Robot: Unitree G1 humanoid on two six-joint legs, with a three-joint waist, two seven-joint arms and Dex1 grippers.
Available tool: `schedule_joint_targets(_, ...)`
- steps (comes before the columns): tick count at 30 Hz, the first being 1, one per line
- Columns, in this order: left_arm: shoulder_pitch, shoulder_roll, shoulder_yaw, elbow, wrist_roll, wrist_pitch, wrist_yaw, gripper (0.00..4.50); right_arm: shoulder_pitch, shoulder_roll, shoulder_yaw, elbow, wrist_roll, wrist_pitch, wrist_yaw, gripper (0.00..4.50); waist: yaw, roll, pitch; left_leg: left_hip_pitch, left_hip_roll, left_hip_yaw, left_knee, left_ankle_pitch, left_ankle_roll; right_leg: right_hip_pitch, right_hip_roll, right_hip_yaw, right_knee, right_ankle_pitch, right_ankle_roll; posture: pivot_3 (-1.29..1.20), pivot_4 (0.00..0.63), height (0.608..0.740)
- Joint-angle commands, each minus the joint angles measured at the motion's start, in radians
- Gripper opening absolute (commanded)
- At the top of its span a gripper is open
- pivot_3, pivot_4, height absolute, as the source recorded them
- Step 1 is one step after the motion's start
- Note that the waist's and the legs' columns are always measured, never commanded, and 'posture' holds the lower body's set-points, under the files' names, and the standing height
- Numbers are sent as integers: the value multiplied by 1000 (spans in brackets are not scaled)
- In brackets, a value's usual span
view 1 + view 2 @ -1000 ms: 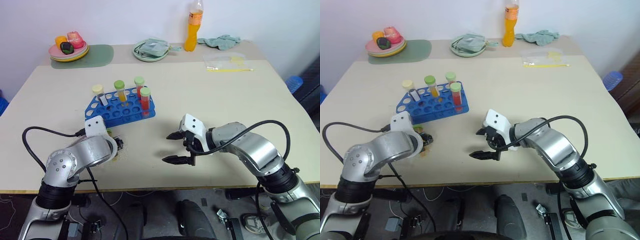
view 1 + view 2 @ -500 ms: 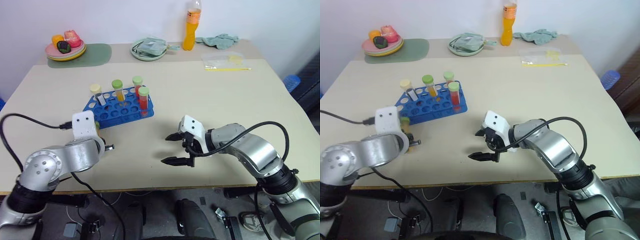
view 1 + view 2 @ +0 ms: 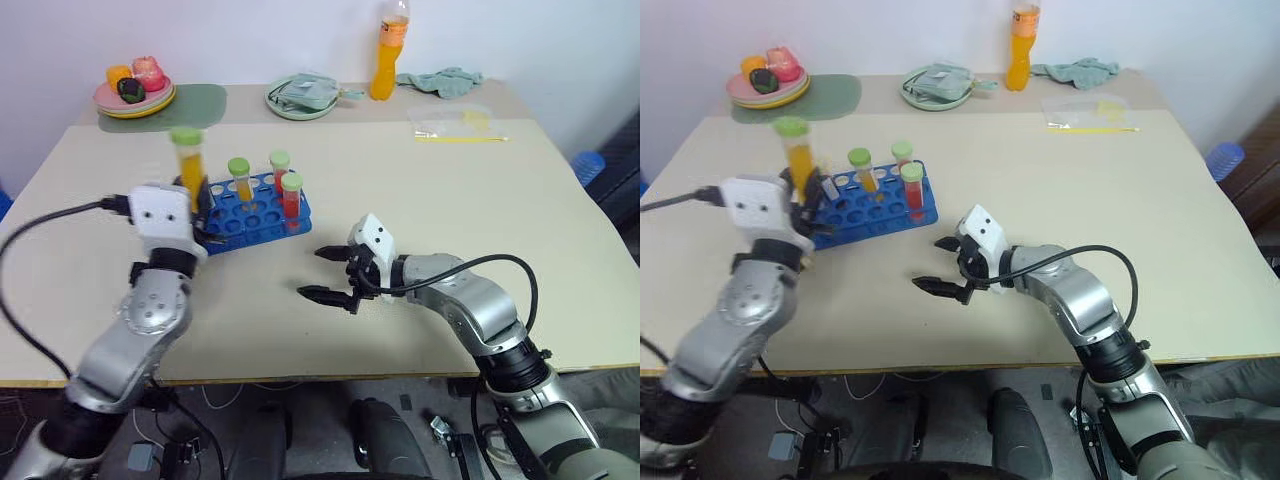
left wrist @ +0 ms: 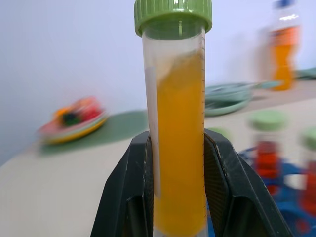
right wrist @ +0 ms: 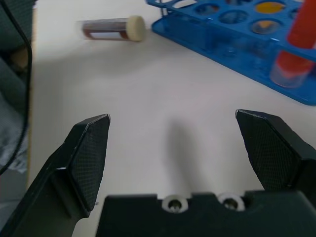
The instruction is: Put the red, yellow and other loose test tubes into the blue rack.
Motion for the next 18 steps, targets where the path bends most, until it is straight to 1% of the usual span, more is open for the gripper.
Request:
schedule_joint_targets(1,-28,-71,-9,121,133,-127,-98,780,11,11,-32,-20,-3,-16,-27,4500,-4,0,0,0,0,0,0,0,1,-1,0,0,1,0,0,0,150,740)
schedule_joint_targets(4,-47,-155,7,227,175,-207,-162,780,21,14,-42,-35,0,-8,-45,4500,-2,0,0,0,0,0,0,0,1,-3,0,0,5,0,0,0,150,740)
schedule_joint_targets(9,-93,-266,46,377,235,-306,-203,780,33,20,-53,-57,5,7,-69,4500,-2,0,0,0,0,-1,2,0,1,-3,0,0,7,0,0,0,150,740)
schedule_joint_targets(12,-121,-314,66,457,265,-365,-221,780,39,22,-56,-68,9,14,-79,4500,-2,0,0,1,0,-1,2,0,1,-3,0,0,8,0,0,0,150,740)
schedule_joint_targets(18,-167,-381,116,582,299,-436,-236,780,35,19,-59,-68,9,16,-84,4500,-2,0,0,1,0,-1,2,0,1,-3,0,0,8,0,0,0,150,740)
